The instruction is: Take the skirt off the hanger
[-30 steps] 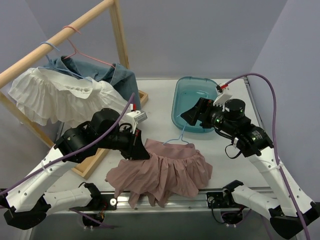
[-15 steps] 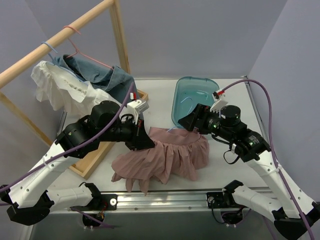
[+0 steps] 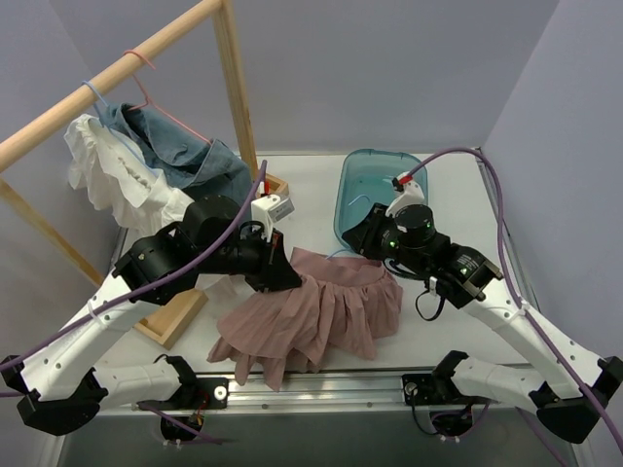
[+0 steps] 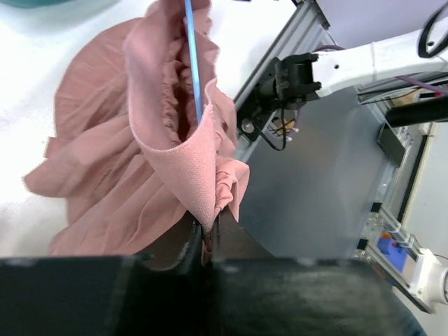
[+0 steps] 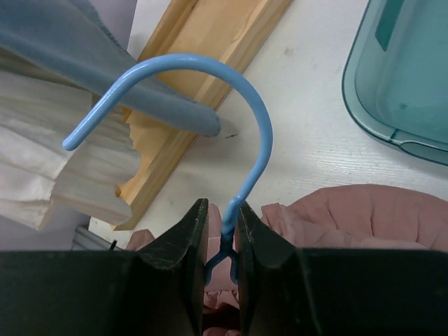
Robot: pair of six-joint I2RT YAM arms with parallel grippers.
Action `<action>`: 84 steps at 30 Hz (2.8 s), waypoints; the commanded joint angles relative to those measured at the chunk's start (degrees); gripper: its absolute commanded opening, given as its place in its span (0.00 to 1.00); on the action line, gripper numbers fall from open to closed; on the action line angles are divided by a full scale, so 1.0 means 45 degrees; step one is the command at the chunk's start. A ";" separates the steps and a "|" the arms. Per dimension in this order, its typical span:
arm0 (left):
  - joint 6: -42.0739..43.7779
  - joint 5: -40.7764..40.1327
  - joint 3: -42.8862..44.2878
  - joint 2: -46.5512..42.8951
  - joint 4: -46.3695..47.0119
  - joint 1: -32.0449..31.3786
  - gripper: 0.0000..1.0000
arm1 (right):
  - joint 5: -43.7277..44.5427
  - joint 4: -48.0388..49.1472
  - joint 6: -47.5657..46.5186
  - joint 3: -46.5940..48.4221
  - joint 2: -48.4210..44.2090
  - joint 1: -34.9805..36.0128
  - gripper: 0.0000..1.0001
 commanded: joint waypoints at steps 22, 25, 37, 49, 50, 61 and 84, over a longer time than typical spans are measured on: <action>0.0420 -0.1020 -0.1972 -0.2177 0.0528 -0.0082 0.66 | 0.4350 -0.3457 0.0081 0.3855 -0.0841 0.0697 0.00; 0.0947 -0.2544 -0.1423 -0.2430 0.0527 -0.0082 0.66 | 0.4037 -0.3691 -0.0017 0.4051 -0.0861 0.0677 0.00; 0.4247 0.0279 0.0434 -0.2295 0.1486 -0.0082 0.76 | 0.2592 -0.3945 -0.0154 0.4283 -0.1232 0.0697 0.00; 0.3820 0.2747 -0.1557 -0.3056 0.1779 -0.0082 0.83 | 0.2494 -0.4414 -0.0388 0.5437 -0.0998 0.0697 0.00; 0.3859 0.2630 -0.1578 -0.3056 0.1700 -0.0082 0.83 | 0.2474 -0.4415 -0.0408 0.5496 -0.0998 0.0697 0.00; 0.3705 0.1848 -0.1967 -0.2840 0.0681 -0.0082 0.18 | 0.3372 -0.5039 -0.0564 0.6433 -0.1017 0.0697 0.00; 0.0147 -1.0674 0.1841 -0.1906 -0.1953 -0.0023 0.02 | 0.6927 -0.7520 -0.0232 0.7409 -0.2189 0.0716 0.00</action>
